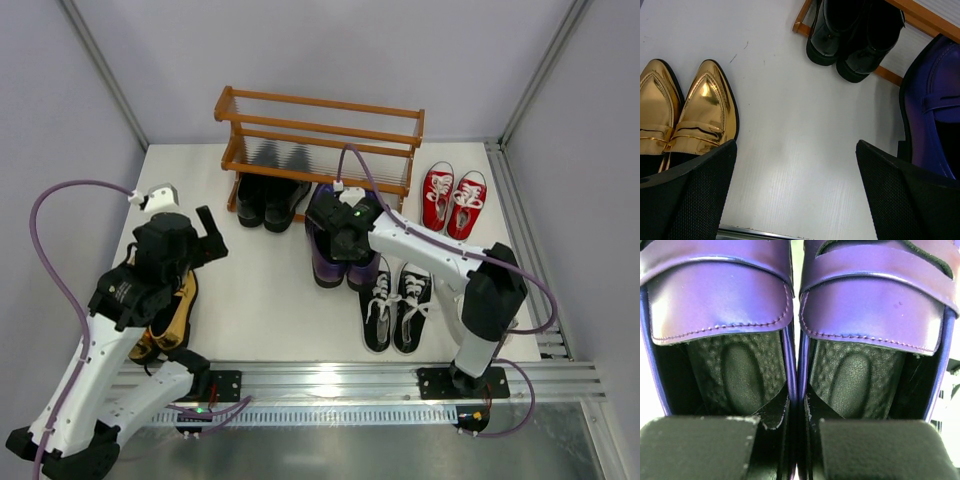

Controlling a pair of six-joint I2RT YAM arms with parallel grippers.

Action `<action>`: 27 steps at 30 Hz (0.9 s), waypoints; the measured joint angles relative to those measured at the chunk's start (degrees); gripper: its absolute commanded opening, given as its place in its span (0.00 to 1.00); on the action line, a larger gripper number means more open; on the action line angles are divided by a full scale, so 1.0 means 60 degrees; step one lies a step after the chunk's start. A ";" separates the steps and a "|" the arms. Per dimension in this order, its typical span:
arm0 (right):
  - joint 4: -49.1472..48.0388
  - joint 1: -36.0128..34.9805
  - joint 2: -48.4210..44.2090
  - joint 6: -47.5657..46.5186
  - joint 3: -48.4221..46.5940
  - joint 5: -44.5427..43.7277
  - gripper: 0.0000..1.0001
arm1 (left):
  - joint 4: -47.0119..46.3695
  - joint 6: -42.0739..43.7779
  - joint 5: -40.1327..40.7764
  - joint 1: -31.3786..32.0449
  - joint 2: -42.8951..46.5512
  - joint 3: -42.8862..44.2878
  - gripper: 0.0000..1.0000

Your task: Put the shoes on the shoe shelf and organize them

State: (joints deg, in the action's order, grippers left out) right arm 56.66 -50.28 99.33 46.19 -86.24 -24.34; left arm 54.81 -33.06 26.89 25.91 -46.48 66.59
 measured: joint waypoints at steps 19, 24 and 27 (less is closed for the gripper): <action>-0.0794 0.1796 0.2113 -0.1894 -0.2025 0.0437 0.04 | 0.0375 0.0084 0.0076 0.0000 0.0525 0.0044 1.00; -0.1177 0.2102 0.2153 -0.2302 -0.2029 0.0517 0.04 | 0.0484 0.0084 0.0073 0.0000 0.0550 0.0047 1.00; -0.1311 0.2273 0.2175 -0.2466 -0.2029 0.0586 0.04 | 0.0557 0.0080 0.0073 0.0000 0.0612 0.0073 1.00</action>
State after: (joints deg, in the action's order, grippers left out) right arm 48.80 -36.64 112.38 31.40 -98.41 -20.82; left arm 58.15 -32.58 27.33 25.91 -42.81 67.02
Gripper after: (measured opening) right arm 0.110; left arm 0.995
